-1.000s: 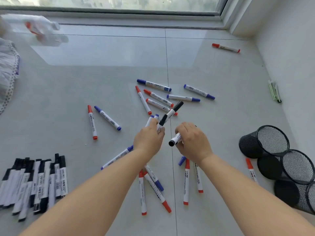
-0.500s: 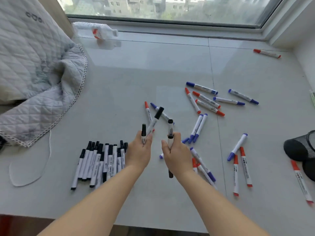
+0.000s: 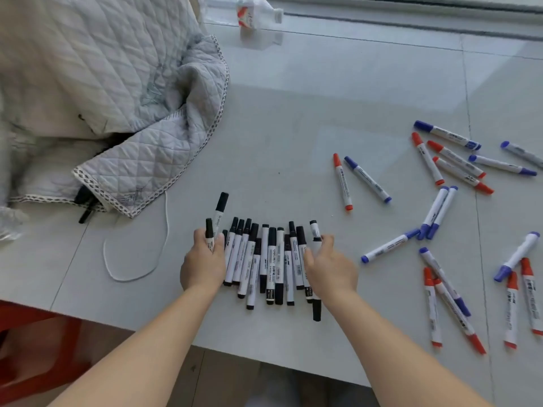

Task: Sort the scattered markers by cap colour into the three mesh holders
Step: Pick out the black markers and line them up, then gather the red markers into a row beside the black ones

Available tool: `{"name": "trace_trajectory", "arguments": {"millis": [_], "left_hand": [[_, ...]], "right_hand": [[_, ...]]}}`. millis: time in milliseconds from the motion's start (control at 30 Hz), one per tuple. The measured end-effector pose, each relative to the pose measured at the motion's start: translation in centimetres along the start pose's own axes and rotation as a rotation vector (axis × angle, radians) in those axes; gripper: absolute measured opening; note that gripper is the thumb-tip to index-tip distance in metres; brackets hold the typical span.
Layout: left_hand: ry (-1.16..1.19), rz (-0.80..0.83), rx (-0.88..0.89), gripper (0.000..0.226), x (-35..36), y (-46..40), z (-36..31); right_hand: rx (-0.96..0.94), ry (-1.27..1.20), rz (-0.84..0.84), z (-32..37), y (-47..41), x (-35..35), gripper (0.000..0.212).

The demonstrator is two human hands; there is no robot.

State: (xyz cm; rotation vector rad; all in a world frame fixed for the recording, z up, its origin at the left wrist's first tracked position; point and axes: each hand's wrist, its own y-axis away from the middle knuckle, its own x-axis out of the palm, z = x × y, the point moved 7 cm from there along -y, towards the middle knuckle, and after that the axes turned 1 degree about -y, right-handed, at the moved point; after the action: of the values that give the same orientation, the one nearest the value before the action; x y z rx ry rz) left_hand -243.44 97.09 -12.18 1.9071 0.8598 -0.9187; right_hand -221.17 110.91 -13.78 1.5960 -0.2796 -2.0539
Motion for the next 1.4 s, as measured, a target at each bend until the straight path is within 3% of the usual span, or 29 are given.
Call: {"name": "trace_trajectory", "arguments": {"millis": [133,300,567,700,933,1133,1300,1400], "left_hand": [[-0.071,0.018,-0.025,0.036,1.1,-0.5,2.5],[-0.13,-0.057,0.064,0.039,1.4,-0.4,2.5],[-0.258,-0.158,0.119,0.05,1.9,0.7,1.9],[-0.298,-0.131,0.223,0.06,2.8,1.7,1.3],[-0.329,-0.099,0.21,0.063,2.9,1.7,1.5],[-0.262,-0.16,0.32,0.057,1.0,2.6,-2.5],[-0.365,-0.018,0.615,0.052,2.6,4.6,-10.0],[-0.401,0.041,0.721,0.049,4.1,6.2,-15.1]], "right_hand": [[-0.01,0.106,-0.006,-0.4,-0.6,0.6,0.041],[-0.02,0.119,-0.031,-0.5,-1.1,0.9,0.043],[0.031,0.026,-0.081,-0.9,-0.1,2.2,0.065],[0.051,0.003,-0.086,-0.7,0.6,3.1,0.069],[0.065,-0.013,-0.048,-0.4,1.0,3.4,0.071],[0.061,-0.1,-0.038,-1.1,1.8,0.9,0.056],[0.096,-0.224,-0.064,-4.5,2.5,-3.4,0.027],[0.162,-0.296,-0.114,-8.3,2.4,-7.2,0.022]]}}
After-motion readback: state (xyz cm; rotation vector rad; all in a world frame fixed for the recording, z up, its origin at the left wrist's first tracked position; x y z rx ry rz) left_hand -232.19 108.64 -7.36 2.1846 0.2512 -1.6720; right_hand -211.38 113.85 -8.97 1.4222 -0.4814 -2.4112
